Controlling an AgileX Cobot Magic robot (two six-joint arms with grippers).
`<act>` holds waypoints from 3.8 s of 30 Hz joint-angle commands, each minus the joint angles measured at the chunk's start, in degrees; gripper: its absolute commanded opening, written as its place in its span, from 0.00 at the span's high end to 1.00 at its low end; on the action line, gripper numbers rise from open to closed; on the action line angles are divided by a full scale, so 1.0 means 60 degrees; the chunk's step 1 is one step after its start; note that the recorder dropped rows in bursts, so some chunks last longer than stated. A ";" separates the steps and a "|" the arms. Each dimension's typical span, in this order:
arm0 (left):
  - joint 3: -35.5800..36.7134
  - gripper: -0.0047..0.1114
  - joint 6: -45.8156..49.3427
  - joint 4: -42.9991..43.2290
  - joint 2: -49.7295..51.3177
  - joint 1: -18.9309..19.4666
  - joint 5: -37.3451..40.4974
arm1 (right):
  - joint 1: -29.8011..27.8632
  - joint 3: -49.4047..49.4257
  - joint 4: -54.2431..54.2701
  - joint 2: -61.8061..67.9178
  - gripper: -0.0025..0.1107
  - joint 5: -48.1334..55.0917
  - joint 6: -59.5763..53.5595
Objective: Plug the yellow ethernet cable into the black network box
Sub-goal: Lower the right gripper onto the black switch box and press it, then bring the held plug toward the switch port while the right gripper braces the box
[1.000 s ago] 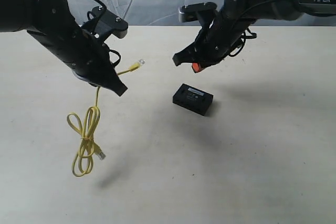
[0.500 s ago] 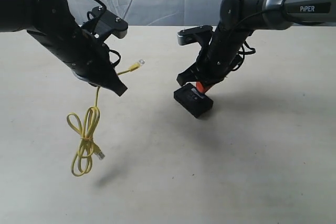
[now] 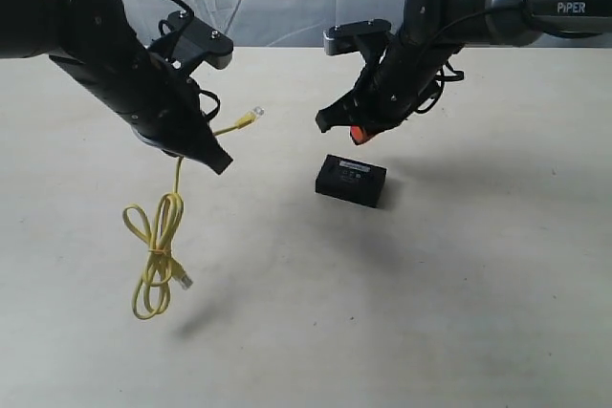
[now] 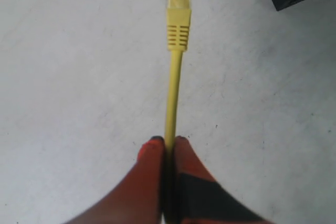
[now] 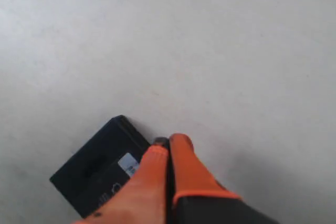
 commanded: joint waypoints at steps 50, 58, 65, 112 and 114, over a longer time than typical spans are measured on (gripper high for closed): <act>-0.0014 0.96 0.1858 -0.0788 0.1638 -0.1329 0.0216 | -0.0466 -0.0043 0.1308 0.0602 0.98 0.0939 -0.0463; -0.0014 0.96 0.1858 -0.0958 0.1664 -0.1467 -0.0609 | -0.0466 -0.0043 0.1646 0.0720 0.98 0.1104 -0.0463; -0.0014 0.96 0.1858 -0.0958 0.2303 -0.1467 -0.0689 | -0.0466 -0.0043 0.1739 0.0720 0.98 0.1181 -0.0463; -0.0031 0.96 0.2850 -0.1781 0.1963 -0.1440 -0.0533 | -0.0466 -0.0043 0.1920 0.0720 0.98 0.1210 -0.0463; -0.0031 0.96 0.2852 -0.1847 0.2008 -0.1440 -0.0580 | -0.0466 -0.0043 0.1920 0.0720 0.98 0.1210 -0.0463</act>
